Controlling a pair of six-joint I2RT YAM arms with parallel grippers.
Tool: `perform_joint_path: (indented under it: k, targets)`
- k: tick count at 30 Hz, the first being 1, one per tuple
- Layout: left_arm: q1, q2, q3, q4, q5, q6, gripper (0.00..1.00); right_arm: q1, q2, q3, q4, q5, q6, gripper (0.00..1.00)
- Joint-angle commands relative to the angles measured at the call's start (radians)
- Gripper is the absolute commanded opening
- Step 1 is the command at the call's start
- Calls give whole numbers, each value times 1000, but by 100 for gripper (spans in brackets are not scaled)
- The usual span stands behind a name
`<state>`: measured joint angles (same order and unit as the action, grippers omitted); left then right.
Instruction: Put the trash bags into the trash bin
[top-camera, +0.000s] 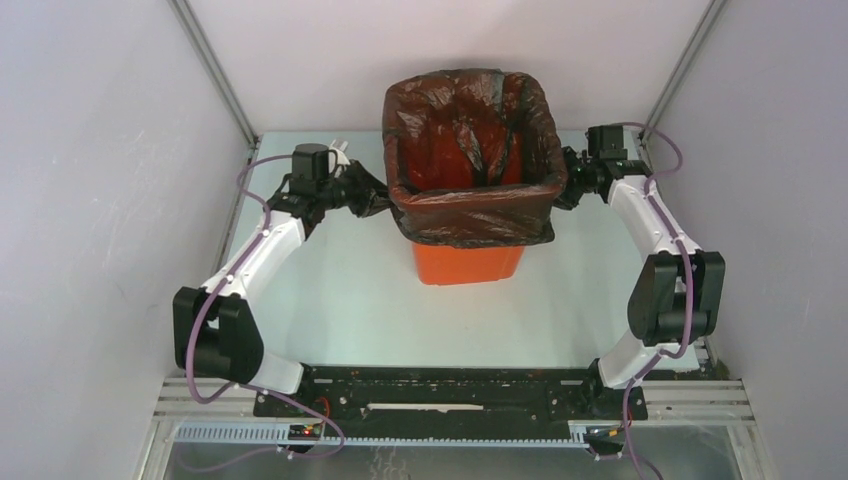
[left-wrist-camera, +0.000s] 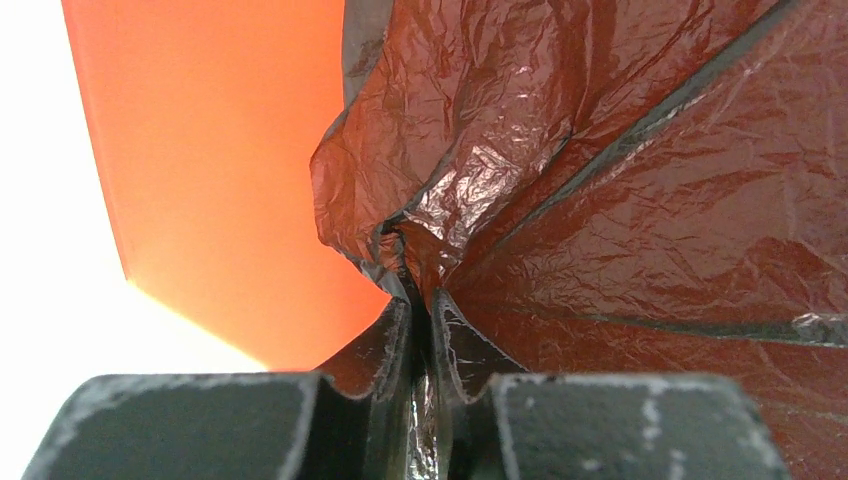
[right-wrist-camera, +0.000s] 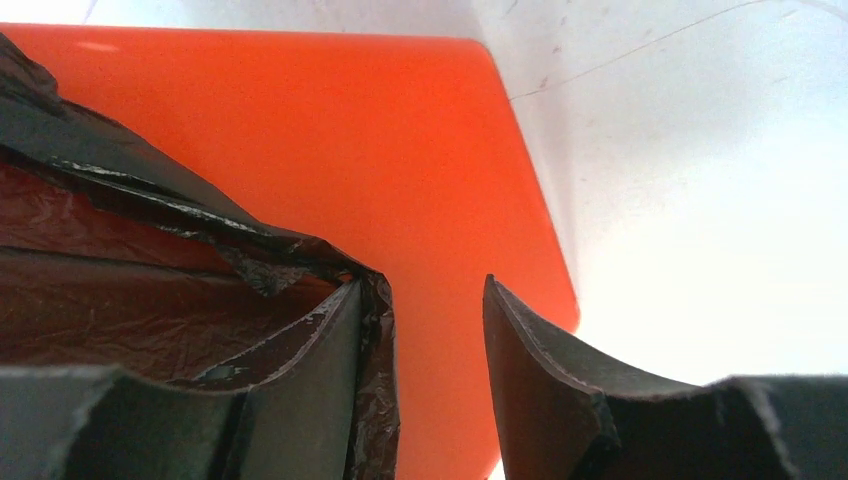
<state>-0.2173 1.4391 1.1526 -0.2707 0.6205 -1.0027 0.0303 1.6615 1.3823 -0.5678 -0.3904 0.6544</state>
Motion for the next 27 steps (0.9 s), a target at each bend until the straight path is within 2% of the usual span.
perform_joint_path:
  k: [1, 6, 7, 8, 9, 14, 20, 23, 27]
  targets:
    - [-21, 25, -8, 50, 74, 27, 16, -4, -11, 150, -198, 157, -123, 56]
    - [-21, 69, 16, 56, 88, 43, 17, -17, 19, 435, -525, 307, -204, 65]
    - [-23, 72, 20, 58, 92, 41, 17, -19, 4, 472, -551, 349, -219, 71]
    - [-24, 71, 22, 59, 94, 42, 18, -22, -8, 508, -577, 382, -233, 88]
    - [-26, 70, 22, 59, 94, 45, 18, -23, -17, 545, -596, 431, -245, 98]
    - [-37, 77, 15, 59, 93, 67, 21, -15, 2, 784, -681, 509, -281, 99]
    - [-41, 84, 32, 59, 92, 61, 22, 164, 49, 1091, -647, 557, -384, 100]
    - [-42, 86, 32, 57, 94, 61, 22, 292, 14, 1042, -513, 617, -460, 100]
    - [-45, 80, 21, 55, 89, 57, 22, 430, 17, 946, -361, 562, -514, 100]
